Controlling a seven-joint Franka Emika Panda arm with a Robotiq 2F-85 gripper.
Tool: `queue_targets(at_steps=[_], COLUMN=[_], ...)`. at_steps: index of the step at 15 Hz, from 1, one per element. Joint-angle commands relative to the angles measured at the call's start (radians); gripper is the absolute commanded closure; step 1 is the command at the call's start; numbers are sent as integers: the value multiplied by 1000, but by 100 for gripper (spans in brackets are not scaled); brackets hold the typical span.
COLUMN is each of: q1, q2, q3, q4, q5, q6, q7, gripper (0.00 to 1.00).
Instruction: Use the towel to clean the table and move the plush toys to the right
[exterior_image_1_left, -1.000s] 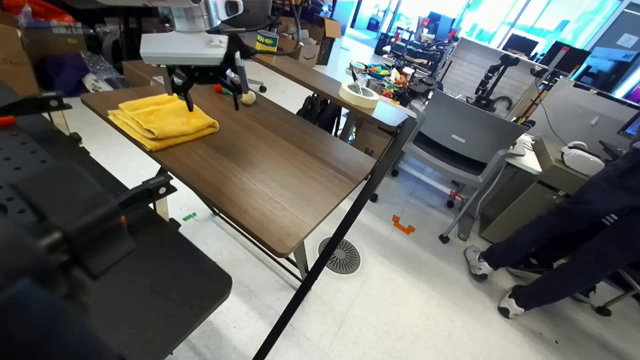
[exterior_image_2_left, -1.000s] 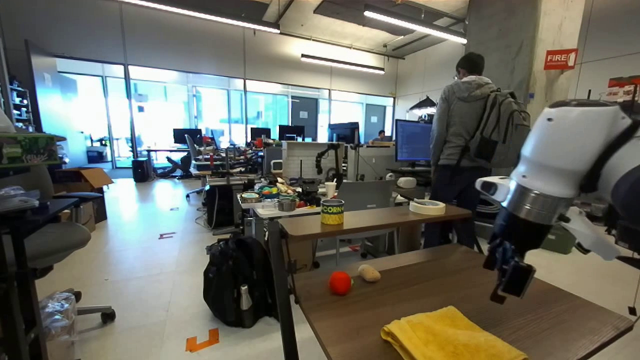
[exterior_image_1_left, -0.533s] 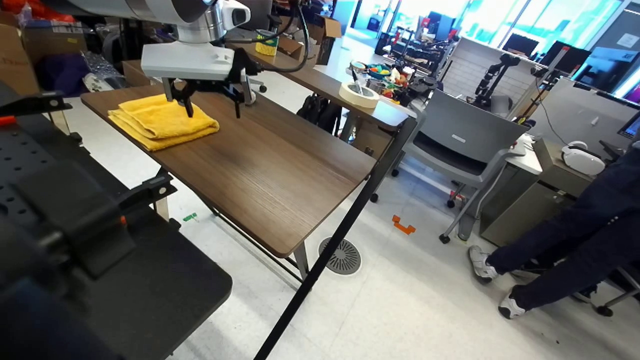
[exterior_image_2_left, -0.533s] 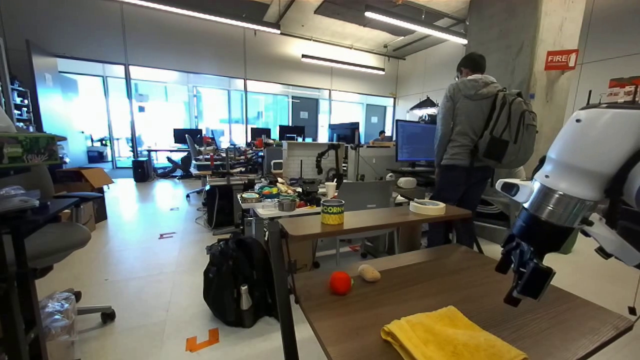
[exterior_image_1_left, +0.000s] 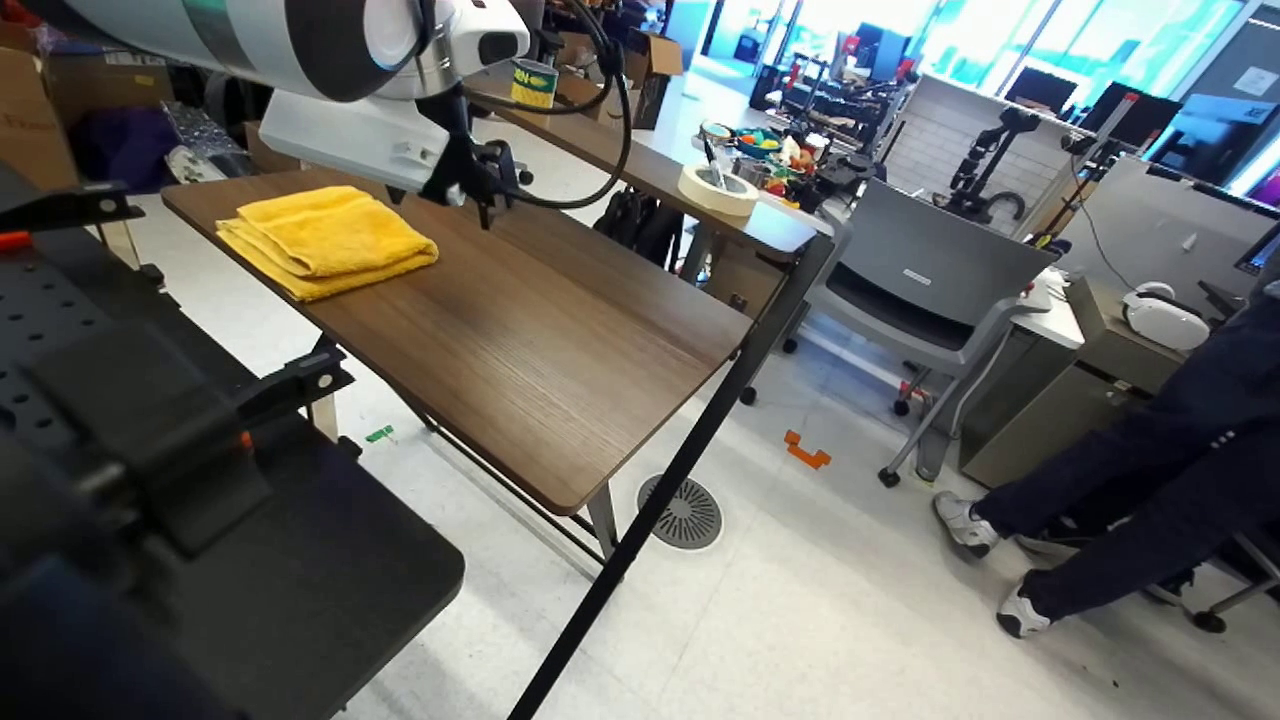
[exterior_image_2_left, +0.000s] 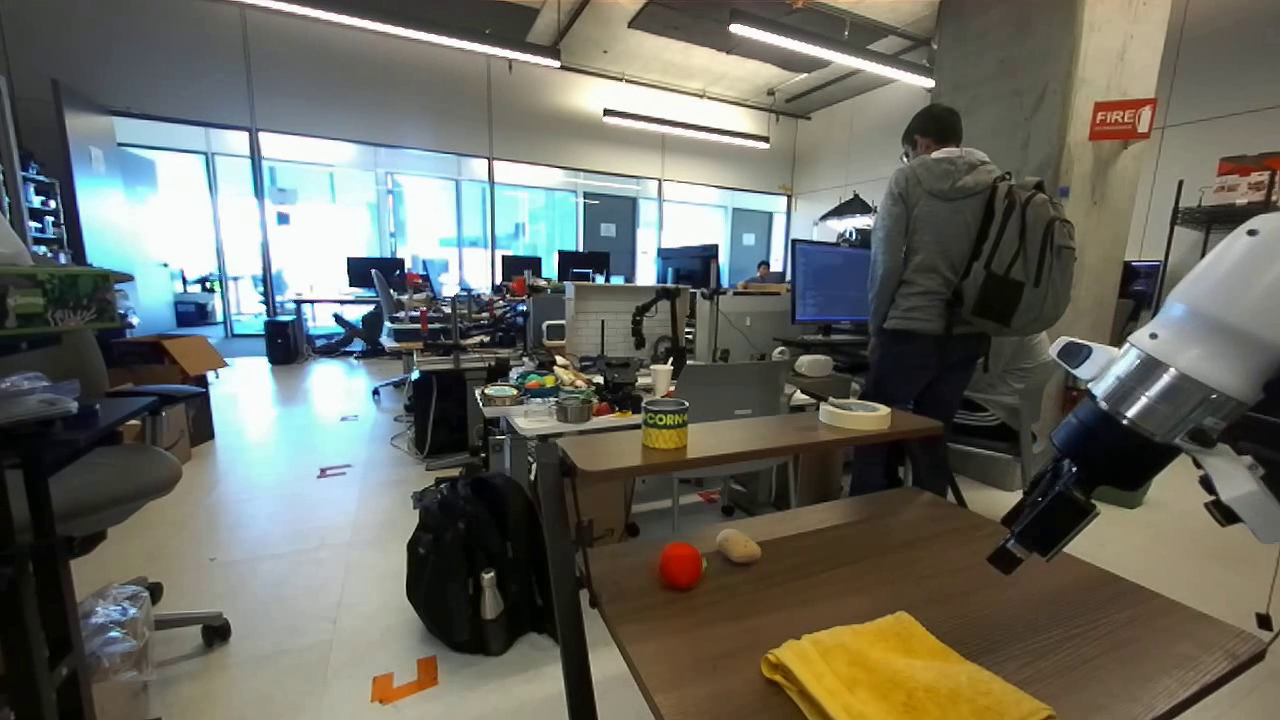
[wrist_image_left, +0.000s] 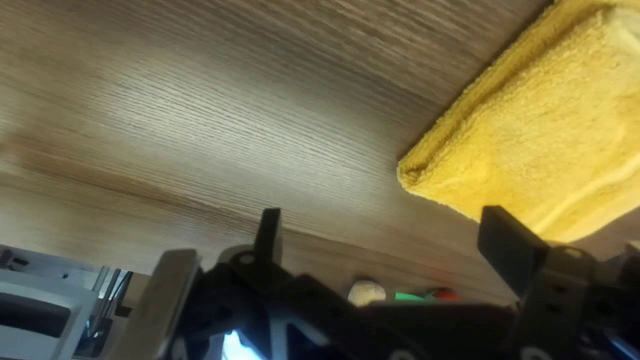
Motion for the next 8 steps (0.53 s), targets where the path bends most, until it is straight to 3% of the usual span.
queue_targets(at_steps=[1,4,5,6,8], q1=[-144,-229,-284,-202,-248], q2=[52,84,127,57,86], q3=[147,265,341,243,314], q4=[21,42,71,31,51], q5=[-12,-8,-62,-12,-30], q6=[65,74,68,21,21], q7=[100,179,181,152,166], gripper=[0,0,0,0,0])
